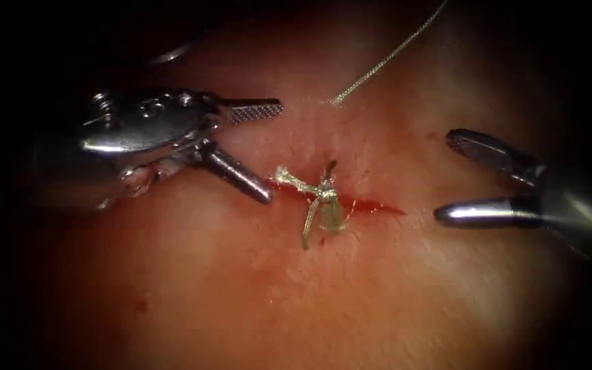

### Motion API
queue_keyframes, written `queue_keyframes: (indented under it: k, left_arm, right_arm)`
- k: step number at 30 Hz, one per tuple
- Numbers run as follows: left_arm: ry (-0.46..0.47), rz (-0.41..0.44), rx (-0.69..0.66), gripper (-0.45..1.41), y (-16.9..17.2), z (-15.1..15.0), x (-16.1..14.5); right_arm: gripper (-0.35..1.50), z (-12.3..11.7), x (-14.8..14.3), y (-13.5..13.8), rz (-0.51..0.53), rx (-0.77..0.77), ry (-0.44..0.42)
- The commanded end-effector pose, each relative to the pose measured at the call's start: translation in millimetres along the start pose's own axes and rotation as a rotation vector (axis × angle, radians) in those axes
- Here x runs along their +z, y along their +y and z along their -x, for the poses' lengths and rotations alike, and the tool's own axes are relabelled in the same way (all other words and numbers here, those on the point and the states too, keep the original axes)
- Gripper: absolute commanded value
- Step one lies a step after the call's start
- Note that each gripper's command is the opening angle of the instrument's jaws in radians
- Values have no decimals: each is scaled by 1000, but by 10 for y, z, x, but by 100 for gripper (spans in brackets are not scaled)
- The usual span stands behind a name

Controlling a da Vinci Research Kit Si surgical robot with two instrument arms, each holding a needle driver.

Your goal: Wound Closure

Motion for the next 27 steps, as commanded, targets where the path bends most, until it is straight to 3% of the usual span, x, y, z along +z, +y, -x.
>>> queue_keyframes:
  k: [1,2,5,6,18,24,27]
  left_arm:
    - [-10,-1,51,89,12,-1,14]
    - [-35,-2,121,76,34,-4,25]
    - [-93,-19,185,67,60,-4,36]
    - [-114,-59,197,62,69,-4,38]
    - [-74,-161,180,59,36,-6,34]
    - [-60,-163,173,59,35,-11,46]
    - [-59,-154,172,49,37,-13,50]
  right_arm:
    - [148,3,8,0,-1,-1,2]
    - [148,3,8,0,-1,-1,2]
    - [148,3,8,0,-1,-1,2]
    - [148,3,10,-1,0,-2,2]
    - [148,8,23,-6,0,-8,-2]
    - [148,8,24,-7,0,-8,-2]
    - [148,8,24,-7,0,-8,-2]
